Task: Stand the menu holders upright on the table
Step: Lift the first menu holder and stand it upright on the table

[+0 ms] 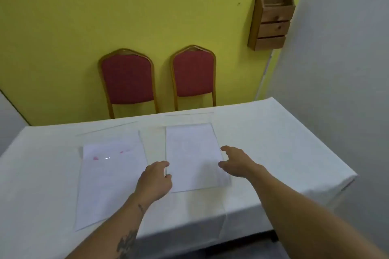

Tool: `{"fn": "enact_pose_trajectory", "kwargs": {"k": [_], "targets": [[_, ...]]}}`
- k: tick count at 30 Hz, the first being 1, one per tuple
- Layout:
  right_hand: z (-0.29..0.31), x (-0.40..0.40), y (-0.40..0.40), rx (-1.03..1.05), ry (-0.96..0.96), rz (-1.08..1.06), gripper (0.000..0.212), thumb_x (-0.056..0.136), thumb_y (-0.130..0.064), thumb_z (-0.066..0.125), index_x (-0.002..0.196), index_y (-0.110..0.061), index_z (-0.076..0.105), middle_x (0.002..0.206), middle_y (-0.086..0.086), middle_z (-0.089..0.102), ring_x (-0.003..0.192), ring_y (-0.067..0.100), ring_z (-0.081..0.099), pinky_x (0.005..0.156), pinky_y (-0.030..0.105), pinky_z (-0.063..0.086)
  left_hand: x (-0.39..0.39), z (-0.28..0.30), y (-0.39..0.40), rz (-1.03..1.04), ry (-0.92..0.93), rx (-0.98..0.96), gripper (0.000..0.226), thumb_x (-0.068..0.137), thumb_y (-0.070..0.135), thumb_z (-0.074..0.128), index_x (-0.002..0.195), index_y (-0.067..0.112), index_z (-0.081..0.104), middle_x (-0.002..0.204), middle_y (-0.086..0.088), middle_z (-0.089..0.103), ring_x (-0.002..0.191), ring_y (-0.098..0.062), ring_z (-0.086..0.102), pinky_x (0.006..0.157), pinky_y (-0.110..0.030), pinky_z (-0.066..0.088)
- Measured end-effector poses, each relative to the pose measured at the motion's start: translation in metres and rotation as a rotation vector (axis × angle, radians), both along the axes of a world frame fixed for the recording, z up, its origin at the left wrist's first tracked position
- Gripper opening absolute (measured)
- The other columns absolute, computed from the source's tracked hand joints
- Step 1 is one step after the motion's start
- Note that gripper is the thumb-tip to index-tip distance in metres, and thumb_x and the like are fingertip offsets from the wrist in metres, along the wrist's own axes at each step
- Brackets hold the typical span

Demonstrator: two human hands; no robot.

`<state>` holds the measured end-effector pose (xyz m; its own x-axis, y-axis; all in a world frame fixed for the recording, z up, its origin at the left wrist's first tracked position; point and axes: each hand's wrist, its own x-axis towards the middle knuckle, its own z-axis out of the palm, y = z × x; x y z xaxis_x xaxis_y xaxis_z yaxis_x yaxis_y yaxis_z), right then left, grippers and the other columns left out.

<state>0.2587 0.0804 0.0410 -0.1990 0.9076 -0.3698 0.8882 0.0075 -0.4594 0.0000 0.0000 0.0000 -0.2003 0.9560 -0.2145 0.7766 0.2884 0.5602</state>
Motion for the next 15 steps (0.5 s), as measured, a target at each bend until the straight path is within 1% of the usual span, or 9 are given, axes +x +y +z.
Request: {"fn": "enact_pose_trajectory", "kwargs": {"k": [4,7,12,15], "targets": [[-0.016,0.008,-0.008,-0.072,-0.024,-0.028,0.069,0.09,-0.03,0.057,0.153,-0.018,0.031,0.156,0.008,0.041,0.14,0.027,0.041,0.112,0.038,0.036,0.009,-0.011,-0.001,-0.022,0.089,-0.134,0.058,0.088,0.034,0.05,0.143,0.02,0.042,0.15,-0.004,0.045,0.134,-0.025,0.043,0.108,-0.037,0.037],[-0.028,0.011,-0.014,-0.097,-0.04,-0.033,0.069,0.091,-0.03,0.057,0.154,-0.017,0.031,0.156,0.007,0.04,0.141,0.028,0.039,0.114,0.039,0.034,0.017,-0.016,-0.002,-0.03,0.129,-0.145,0.058,0.089,0.033,0.051,0.144,0.017,0.041,0.147,-0.006,0.046,0.132,-0.027,0.044,0.105,-0.037,0.038],[-0.032,0.008,-0.02,-0.068,-0.01,-0.041,0.07,0.087,-0.024,0.057,0.153,-0.02,0.033,0.152,0.005,0.045,0.141,0.027,0.039,0.114,0.039,0.035,0.025,-0.015,0.001,0.03,0.06,-0.116,0.057,0.086,0.023,0.056,0.141,0.016,0.046,0.143,-0.008,0.049,0.127,-0.028,0.049,0.102,-0.035,0.041],[-0.036,0.007,-0.022,-0.053,0.035,-0.064,0.07,0.085,-0.019,0.055,0.152,-0.022,0.035,0.152,0.005,0.045,0.14,0.025,0.038,0.114,0.038,0.034,0.025,-0.014,0.003,0.087,-0.041,-0.104,0.057,0.083,0.012,0.056,0.139,0.017,0.049,0.141,-0.008,0.052,0.125,-0.028,0.052,0.101,-0.034,0.042]]}}
